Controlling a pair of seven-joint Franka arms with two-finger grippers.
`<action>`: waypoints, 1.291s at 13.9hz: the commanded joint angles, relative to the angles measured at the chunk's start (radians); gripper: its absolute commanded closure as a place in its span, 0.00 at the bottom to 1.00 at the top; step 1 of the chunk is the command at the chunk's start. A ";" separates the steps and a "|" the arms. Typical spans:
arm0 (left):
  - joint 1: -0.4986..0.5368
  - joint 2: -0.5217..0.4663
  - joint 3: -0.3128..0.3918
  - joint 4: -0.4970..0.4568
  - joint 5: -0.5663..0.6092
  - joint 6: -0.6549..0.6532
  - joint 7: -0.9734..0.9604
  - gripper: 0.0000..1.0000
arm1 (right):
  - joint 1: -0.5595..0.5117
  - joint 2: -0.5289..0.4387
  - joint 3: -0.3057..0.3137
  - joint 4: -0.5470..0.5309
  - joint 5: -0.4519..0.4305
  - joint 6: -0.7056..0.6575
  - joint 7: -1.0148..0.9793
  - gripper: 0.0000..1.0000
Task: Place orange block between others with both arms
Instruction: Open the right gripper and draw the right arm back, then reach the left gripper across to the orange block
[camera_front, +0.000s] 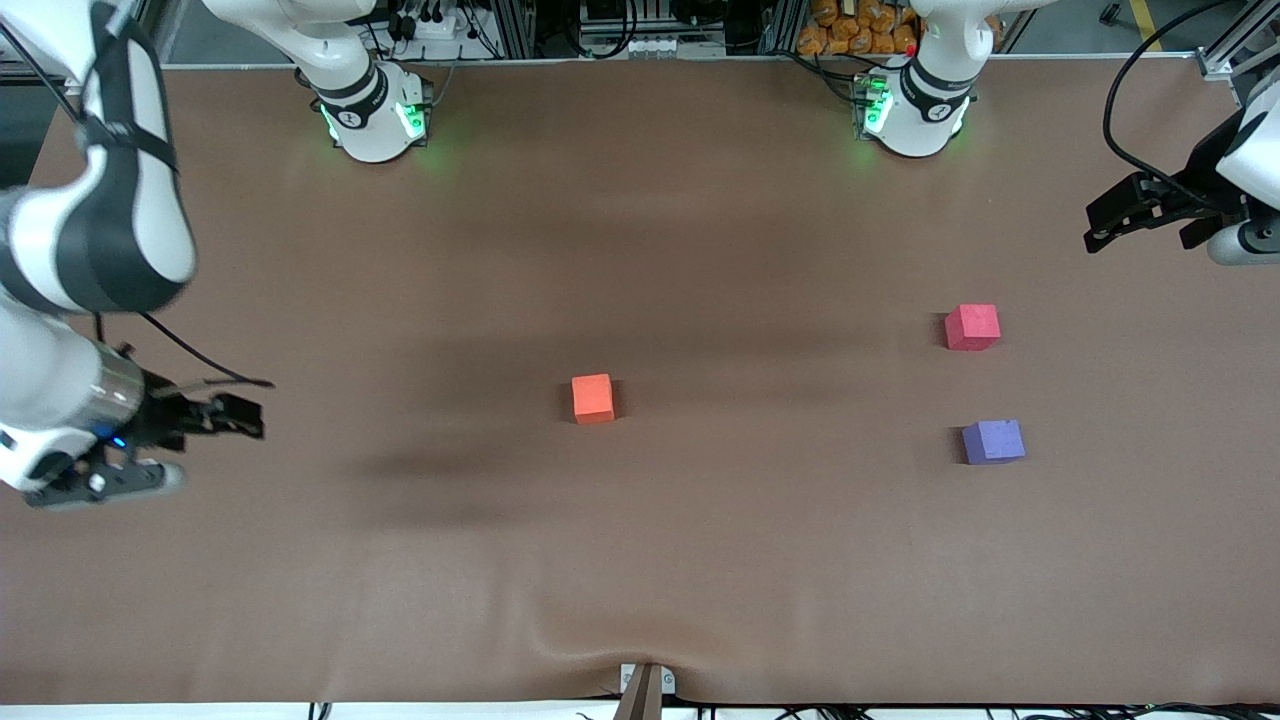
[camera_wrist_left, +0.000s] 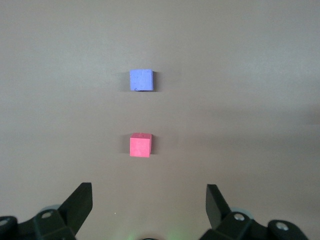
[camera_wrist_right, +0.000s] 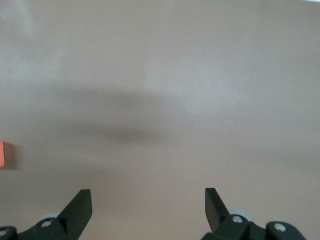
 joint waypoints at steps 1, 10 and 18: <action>-0.007 0.008 -0.008 0.001 0.004 0.004 -0.005 0.00 | -0.048 -0.077 0.015 -0.049 -0.012 -0.052 -0.002 0.00; -0.104 0.164 -0.147 0.073 0.010 0.075 -0.299 0.00 | -0.088 -0.266 0.016 -0.055 0.000 -0.269 0.012 0.00; -0.298 0.430 -0.134 0.197 0.016 0.274 -0.482 0.00 | -0.089 -0.407 0.015 -0.143 0.003 -0.345 0.119 0.00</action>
